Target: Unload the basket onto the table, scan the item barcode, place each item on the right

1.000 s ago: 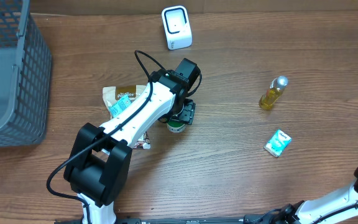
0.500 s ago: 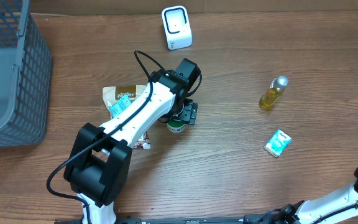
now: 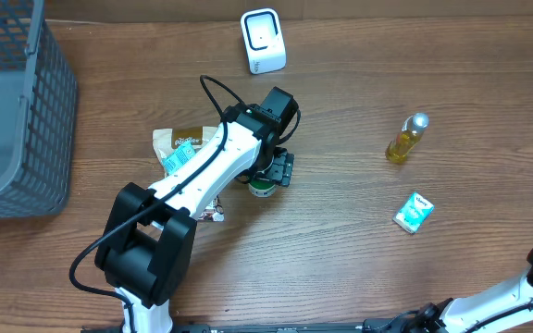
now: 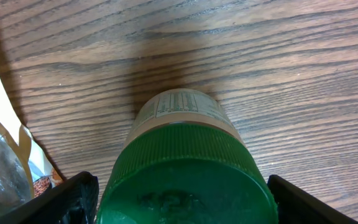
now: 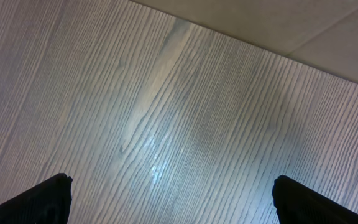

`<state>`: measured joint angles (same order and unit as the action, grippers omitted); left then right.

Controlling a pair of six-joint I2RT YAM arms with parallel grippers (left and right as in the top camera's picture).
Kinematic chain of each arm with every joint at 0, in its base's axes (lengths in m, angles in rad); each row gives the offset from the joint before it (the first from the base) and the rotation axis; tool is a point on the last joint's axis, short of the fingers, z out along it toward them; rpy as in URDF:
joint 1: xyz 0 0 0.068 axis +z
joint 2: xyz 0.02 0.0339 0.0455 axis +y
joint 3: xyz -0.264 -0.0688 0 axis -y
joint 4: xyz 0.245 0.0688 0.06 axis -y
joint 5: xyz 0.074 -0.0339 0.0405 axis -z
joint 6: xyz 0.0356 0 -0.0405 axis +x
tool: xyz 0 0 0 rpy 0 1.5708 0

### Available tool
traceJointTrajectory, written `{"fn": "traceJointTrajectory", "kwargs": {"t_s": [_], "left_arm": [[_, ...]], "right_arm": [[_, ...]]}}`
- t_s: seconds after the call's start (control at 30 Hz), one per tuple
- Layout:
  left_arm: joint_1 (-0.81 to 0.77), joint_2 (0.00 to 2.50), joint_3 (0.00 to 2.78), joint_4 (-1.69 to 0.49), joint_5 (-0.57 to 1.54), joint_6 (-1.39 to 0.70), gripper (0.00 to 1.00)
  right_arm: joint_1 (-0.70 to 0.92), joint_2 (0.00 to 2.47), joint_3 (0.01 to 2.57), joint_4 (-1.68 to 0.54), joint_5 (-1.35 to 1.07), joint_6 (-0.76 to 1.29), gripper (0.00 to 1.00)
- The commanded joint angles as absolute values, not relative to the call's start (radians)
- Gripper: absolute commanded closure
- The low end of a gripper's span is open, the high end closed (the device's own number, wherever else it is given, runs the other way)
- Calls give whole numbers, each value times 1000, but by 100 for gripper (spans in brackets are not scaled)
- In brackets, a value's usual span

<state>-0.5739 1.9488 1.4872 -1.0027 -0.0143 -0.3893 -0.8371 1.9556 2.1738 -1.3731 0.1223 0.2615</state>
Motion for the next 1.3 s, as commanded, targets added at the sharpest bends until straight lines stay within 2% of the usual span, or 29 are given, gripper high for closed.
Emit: {"fn": "traceJointTrajectory", "kwargs": {"t_s": [0.0, 1.0, 1.1, 1.27], "left_arm": [[-568, 1956, 1480, -1006, -10, -377, 13], [-568, 1956, 1481, -1011, -9, -377, 11], [-568, 1953, 1484, -1022, -6, -378, 0], [-568, 1914, 1484, -1032, -7, -378, 1]], "right_arm": [[-838, 1942, 2183, -1371, 129, 262, 0], [-838, 1942, 2183, -1371, 129, 262, 0], [-838, 1942, 2183, -1371, 129, 262, 0], [-838, 1942, 2183, -1371, 129, 262, 0]]}}
